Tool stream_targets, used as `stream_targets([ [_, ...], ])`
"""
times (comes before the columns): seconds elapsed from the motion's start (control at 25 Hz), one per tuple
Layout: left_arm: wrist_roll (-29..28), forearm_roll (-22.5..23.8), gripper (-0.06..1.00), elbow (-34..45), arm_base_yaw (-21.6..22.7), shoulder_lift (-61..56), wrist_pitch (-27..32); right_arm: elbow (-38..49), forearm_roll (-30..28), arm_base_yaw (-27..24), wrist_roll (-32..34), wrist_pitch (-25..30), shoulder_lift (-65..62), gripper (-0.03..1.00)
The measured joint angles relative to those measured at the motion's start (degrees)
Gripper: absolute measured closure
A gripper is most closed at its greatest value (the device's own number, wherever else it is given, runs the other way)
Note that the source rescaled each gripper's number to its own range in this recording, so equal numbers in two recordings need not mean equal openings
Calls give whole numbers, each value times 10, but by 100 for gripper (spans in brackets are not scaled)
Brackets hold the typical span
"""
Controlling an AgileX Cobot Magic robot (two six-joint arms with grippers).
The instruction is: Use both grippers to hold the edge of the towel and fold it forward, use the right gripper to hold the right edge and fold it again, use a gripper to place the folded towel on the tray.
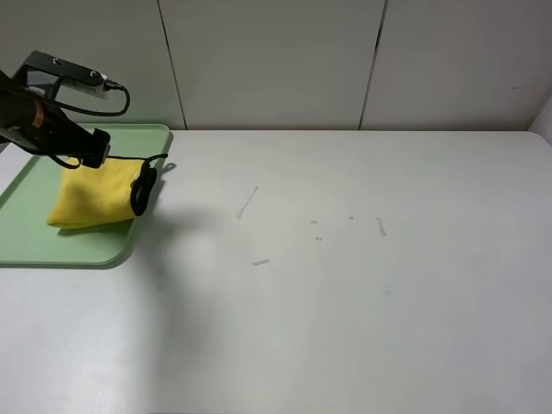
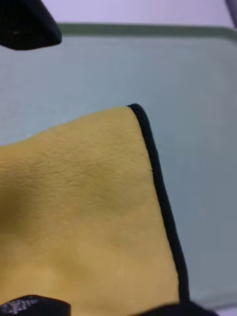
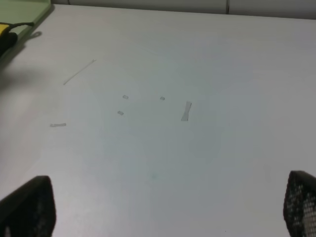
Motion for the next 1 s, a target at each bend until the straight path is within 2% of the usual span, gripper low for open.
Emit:
stream_targets([
  [0.36,4,-3,-6,129,0,-159,-13,0,0,0,0,0,0,-3],
  [0.8,4,-73,-6,255,0,-403,-20,0,0,0,0,0,0,-3],
  [1.0,5,-127,-6,287,0,-540,20,0,0,0,0,0,0,-3],
])
